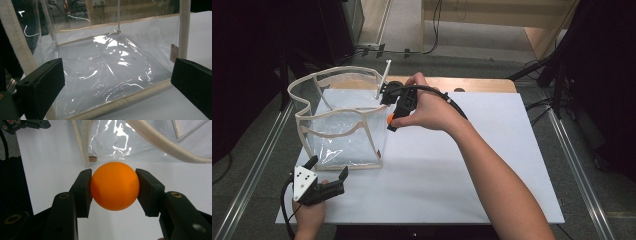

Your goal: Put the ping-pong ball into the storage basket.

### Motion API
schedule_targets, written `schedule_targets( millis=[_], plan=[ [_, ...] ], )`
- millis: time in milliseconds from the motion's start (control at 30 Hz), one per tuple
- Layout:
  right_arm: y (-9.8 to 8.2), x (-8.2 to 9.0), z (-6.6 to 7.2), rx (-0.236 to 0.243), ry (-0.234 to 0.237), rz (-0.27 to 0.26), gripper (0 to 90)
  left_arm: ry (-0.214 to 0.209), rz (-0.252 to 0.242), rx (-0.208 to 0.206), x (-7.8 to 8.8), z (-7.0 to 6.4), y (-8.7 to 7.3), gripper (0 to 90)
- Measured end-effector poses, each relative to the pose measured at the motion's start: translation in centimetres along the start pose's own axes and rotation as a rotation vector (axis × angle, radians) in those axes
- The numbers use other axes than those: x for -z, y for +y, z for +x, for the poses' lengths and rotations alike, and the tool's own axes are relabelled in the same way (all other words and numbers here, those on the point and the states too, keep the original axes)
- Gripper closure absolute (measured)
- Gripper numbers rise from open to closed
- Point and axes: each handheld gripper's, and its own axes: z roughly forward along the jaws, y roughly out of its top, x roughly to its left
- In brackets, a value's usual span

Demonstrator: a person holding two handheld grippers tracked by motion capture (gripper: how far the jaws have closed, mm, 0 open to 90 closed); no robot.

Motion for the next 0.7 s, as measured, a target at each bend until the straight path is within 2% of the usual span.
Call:
schedule_targets(
  millis=[700],
  plan=[
    [0.9, 1.8, -0.5, -0.004, -0.013, 0.003, 48.2, 0.000, -0.001, -0.002, 0.0, 0.0, 0.0, 0.0]
  ],
)
